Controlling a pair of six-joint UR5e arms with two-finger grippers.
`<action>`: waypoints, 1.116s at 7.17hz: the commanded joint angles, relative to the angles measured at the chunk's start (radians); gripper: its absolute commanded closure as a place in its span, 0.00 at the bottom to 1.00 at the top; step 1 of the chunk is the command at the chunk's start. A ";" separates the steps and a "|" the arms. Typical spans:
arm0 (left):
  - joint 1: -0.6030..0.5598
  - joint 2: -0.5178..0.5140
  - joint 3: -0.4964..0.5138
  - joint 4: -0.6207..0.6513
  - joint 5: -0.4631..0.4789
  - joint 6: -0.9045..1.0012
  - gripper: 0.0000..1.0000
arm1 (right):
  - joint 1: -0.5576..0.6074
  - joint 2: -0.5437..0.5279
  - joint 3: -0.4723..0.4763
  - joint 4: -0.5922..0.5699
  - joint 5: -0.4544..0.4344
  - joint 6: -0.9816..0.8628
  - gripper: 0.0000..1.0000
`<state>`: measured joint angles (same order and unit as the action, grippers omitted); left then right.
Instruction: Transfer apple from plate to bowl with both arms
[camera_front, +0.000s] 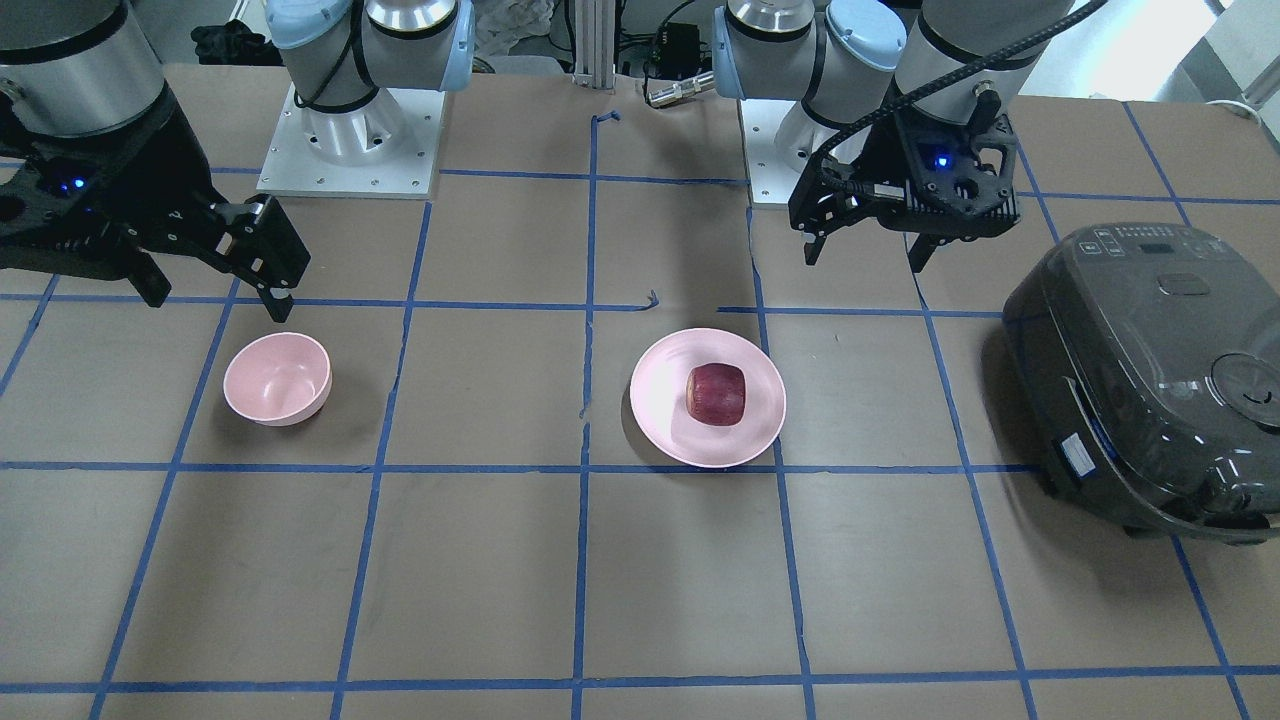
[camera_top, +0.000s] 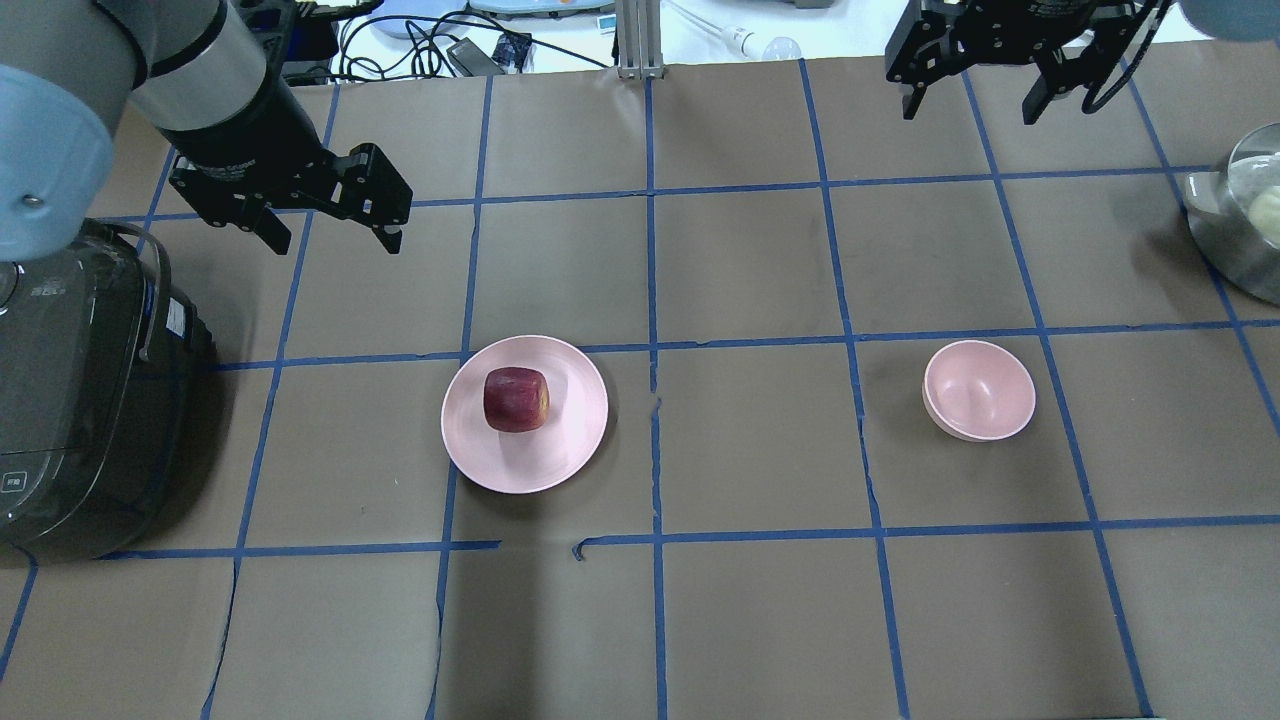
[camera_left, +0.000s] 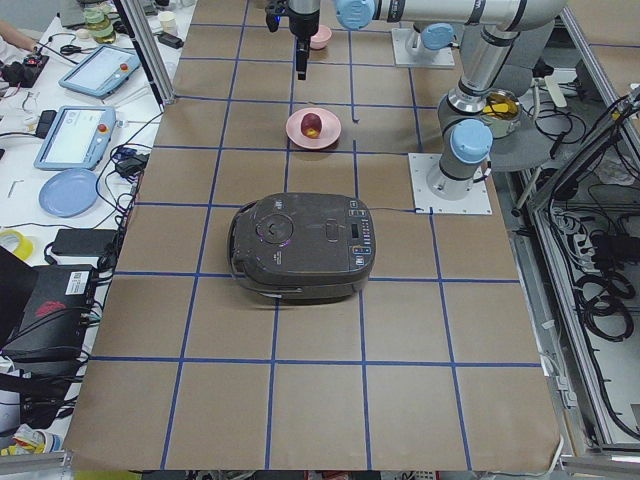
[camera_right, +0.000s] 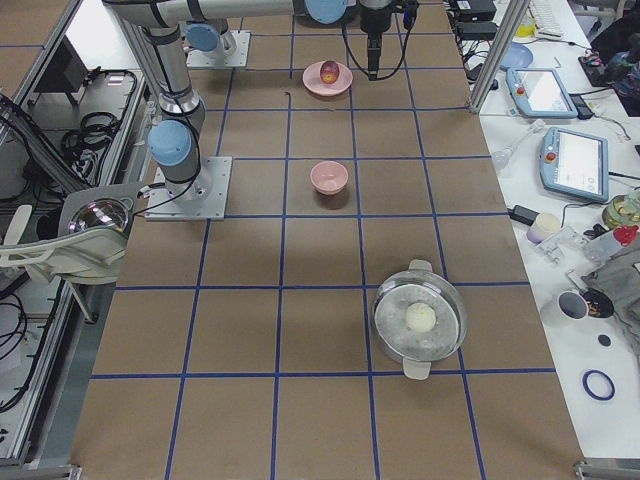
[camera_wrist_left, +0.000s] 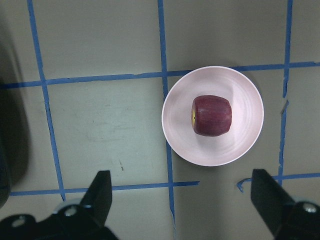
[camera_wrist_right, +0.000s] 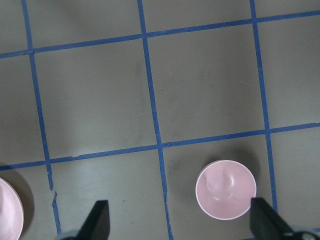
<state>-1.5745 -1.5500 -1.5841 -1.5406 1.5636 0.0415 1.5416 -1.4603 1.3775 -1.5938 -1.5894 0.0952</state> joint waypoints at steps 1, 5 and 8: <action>0.005 0.001 0.001 0.003 -0.001 -0.002 0.00 | 0.000 0.000 0.000 0.000 -0.004 0.000 0.00; -0.027 -0.019 -0.014 0.004 0.001 -0.032 0.00 | 0.000 -0.002 0.000 0.002 -0.004 0.001 0.00; -0.082 -0.035 -0.095 0.093 0.006 -0.107 0.00 | 0.002 -0.002 0.002 0.002 0.000 0.001 0.00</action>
<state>-1.6399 -1.5776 -1.6300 -1.5006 1.5701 -0.0176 1.5420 -1.4613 1.3788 -1.5927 -1.5907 0.0966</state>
